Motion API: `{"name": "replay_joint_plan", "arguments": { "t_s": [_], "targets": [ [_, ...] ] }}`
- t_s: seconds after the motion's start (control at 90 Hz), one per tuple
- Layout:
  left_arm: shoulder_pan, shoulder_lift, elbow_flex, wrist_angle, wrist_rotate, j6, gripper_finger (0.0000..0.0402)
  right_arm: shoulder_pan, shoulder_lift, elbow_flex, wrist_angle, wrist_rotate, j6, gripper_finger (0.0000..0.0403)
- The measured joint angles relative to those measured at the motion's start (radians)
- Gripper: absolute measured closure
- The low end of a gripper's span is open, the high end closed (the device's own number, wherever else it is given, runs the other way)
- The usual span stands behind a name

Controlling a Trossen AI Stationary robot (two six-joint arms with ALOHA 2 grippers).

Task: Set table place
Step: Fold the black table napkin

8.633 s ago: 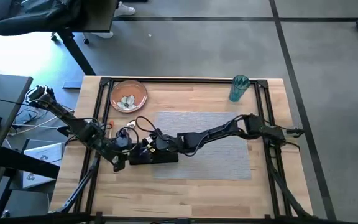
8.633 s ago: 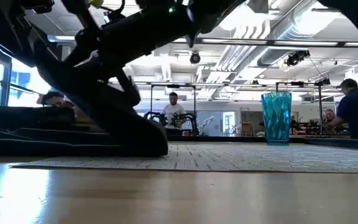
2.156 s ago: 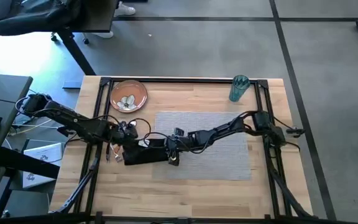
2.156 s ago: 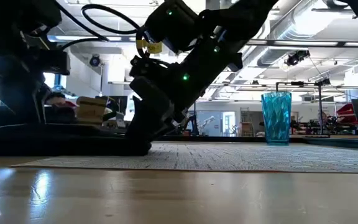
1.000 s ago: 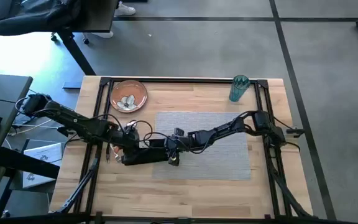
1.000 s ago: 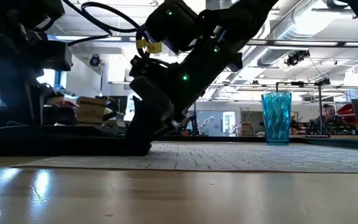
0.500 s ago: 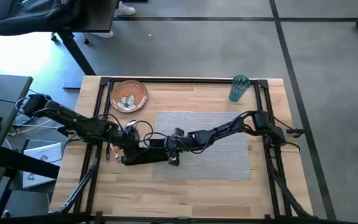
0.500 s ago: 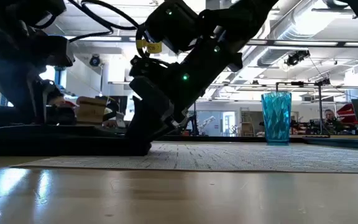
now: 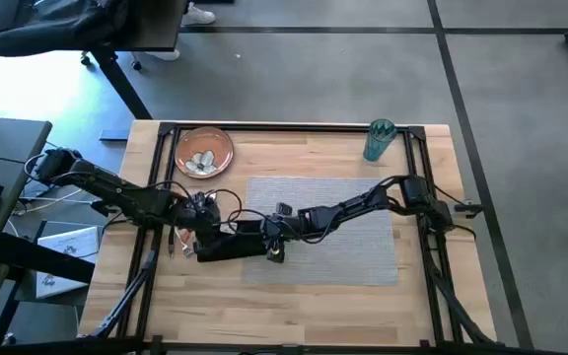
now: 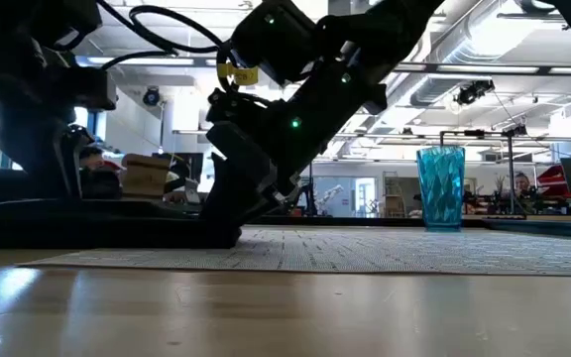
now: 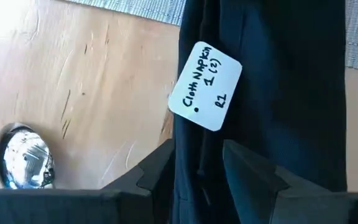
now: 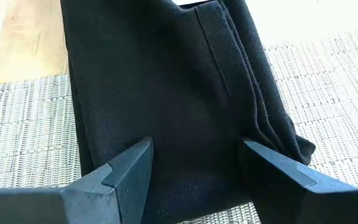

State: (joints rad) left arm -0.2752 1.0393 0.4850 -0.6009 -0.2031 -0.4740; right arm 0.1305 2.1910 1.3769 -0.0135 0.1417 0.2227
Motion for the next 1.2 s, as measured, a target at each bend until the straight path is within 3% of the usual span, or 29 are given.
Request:
{"name": "replay_joint_plan", "arguments": {
  "t_s": [0.156, 0.633, 0.833, 1.022, 1.2],
  "targets": [
    [-0.001, 0.000, 0.000, -0.001, 0.074, 0.000, 0.0284, 0.000, 0.000, 0.000, 0.000, 0.000, -0.001, 0.0187],
    [-0.001, 0.000, -0.026, 0.055, 0.114, 0.004, 0.0284, 0.000, 0.000, 0.000, 0.000, 0.001, -0.003, 0.0187],
    [0.000, 0.000, -0.026, 0.023, 0.071, 0.004, 0.0288, 0.000, 0.000, 0.000, 0.000, 0.001, -0.003, 0.0187],
    [0.000, 0.001, -0.026, 0.021, 0.054, 0.005, 0.0324, 0.000, 0.000, 0.000, 0.001, 0.001, -0.003, 0.0187],
    [0.000, 0.001, -0.026, 0.019, 0.052, 0.006, 0.0391, 0.000, 0.000, 0.000, 0.002, 0.001, -0.003, 0.0187]
  ]
}}
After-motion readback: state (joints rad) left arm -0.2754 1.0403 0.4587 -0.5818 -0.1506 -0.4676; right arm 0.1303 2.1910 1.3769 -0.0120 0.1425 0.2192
